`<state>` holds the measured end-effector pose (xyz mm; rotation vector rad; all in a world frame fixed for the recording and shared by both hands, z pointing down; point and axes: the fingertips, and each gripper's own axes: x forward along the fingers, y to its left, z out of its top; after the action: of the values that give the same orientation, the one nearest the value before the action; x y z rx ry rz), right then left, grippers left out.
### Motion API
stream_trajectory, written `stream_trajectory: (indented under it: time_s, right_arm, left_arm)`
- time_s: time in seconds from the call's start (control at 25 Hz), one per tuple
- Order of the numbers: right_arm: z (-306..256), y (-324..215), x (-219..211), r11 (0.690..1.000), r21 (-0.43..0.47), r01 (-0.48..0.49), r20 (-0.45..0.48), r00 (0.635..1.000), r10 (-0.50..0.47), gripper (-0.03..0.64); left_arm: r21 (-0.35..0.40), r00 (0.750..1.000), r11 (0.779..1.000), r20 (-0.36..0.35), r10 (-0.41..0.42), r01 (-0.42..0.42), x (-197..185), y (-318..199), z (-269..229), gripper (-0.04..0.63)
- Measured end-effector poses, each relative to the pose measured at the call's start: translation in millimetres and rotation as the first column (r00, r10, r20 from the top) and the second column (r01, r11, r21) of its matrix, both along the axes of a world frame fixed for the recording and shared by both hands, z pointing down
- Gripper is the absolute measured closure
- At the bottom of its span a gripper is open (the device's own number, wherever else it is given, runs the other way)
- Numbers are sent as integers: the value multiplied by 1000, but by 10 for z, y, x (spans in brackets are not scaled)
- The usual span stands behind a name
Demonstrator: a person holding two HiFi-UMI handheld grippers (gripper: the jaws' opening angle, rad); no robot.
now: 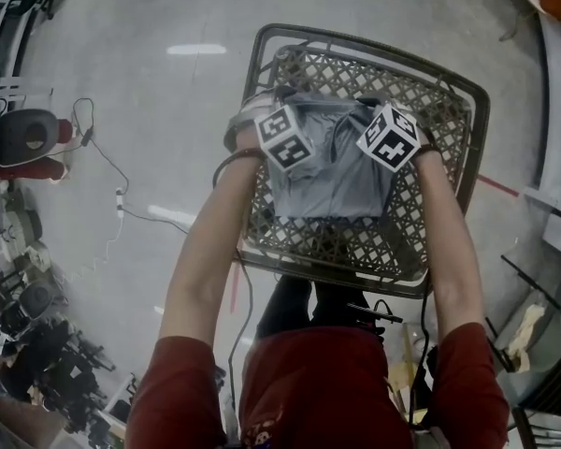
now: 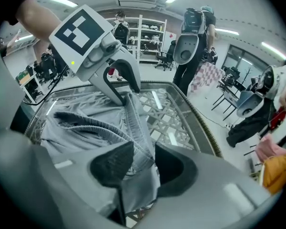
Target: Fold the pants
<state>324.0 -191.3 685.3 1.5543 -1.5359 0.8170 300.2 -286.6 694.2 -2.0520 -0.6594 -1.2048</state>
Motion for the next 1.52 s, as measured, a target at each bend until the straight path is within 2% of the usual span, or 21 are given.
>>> stream_trajectory:
  time_s: [0.16, 0.28, 0.44, 0.52, 0.6, 0.76, 0.8, 0.84, 0.92, 1.04, 1.16, 1.28, 1.52]
  right_arm:
    - [-206, 2, -60, 998, 56, 0, -35, 999, 2, 485]
    - [-469, -38, -334, 992, 117, 47, -3, 999, -47, 485]
    - [-598, -63, -810, 985, 114, 132, 51, 989, -139, 485]
    - [-573, -38, -1021, 985, 102, 140, 89, 985, -149, 485]
    - [-536, 1, -1194, 987, 91, 133, 128, 981, -144, 485]
    - [-407, 68, -1432, 991, 63, 117, 176, 976, -127, 485]
    - [-370, 75, -1474, 992, 57, 116, 177, 976, -125, 485]
    - [-339, 76, -1504, 992, 55, 115, 175, 977, -122, 485]
    - [-289, 68, -1539, 992, 55, 111, 163, 979, -118, 485]
    - [-215, 46, -1567, 992, 52, 114, 128, 985, -120, 519]
    - [-193, 1, -1578, 991, 59, 123, 92, 987, -128, 595]
    - [-213, -36, -1586, 989, 67, 132, 74, 988, -137, 604]
    - [-489, -279, -1416, 983, 96, 158, 34, 986, -162, 606]
  left_arm:
    - [-10, 999, 1000, -46, -17, 17, -39, -12, -137, 388]
    - [-38, 992, 998, -111, -53, 49, -72, -24, -354, 390]
    - [-110, 962, 988, -241, -128, 104, -172, 0, -680, 394]
    - [-154, 932, 977, -310, -188, 146, -269, -7, -832, 397]
    - [-214, 889, 957, -374, -265, 195, -377, -13, -997, 411]
    - [-357, 764, 892, -481, -430, 277, -638, 10, -1343, 498]
    - [-391, 737, 874, -493, -463, 288, -715, 26, -1401, 543]
    - [-422, 714, 857, -499, -491, 295, -784, 48, -1447, 576]
    - [-473, 685, 829, -498, -532, 299, -904, 110, -1494, 584]
    - [-506, 670, 800, -475, -570, 322, -1094, 177, -1442, 588]
    - [-514, 668, 787, -456, -588, 343, -1258, 203, -1362, 589]
    - [-515, 664, 780, -448, -599, 355, -1380, 187, -1315, 589]
    - [-532, 629, 756, -450, -634, 382, -1522, 21, -1397, 590]
